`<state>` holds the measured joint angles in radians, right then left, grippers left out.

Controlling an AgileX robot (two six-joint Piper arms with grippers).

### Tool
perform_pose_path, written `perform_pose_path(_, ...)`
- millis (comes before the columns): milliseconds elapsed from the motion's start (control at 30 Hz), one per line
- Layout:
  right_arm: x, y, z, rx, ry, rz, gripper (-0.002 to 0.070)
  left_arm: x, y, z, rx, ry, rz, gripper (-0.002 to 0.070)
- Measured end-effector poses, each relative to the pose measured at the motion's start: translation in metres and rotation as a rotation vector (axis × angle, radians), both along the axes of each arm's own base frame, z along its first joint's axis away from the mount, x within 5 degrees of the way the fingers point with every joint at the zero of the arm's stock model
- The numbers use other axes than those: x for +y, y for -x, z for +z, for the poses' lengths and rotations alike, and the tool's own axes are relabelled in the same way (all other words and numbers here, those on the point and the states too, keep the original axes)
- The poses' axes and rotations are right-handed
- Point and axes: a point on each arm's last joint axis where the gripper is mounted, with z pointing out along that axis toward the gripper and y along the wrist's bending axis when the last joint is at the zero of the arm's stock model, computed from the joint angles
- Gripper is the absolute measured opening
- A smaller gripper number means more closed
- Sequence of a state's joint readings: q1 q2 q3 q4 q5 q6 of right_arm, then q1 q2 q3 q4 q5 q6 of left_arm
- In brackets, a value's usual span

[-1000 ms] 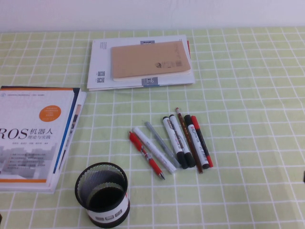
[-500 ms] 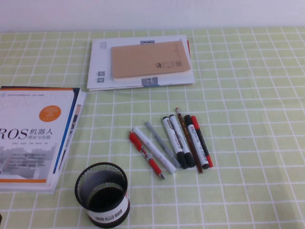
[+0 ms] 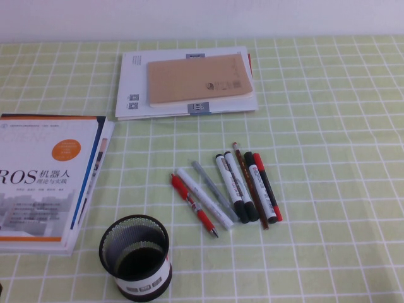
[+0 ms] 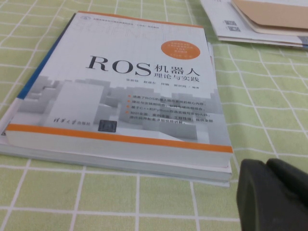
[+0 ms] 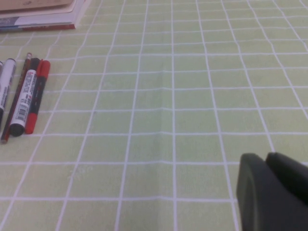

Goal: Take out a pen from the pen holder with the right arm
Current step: 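Take a marker out of the pen holder and lay it on the table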

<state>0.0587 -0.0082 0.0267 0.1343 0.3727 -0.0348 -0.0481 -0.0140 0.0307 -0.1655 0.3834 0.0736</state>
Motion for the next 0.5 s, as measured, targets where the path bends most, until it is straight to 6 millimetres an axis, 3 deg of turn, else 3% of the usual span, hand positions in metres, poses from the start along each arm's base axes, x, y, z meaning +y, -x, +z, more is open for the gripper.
perform_pose_path(500,0.0001,0.0001,-0.0002,0.001,0.005,0.002,-0.0012,0.0000,0.0000,0.0000,0.000,0.000,0.000,-0.0008)
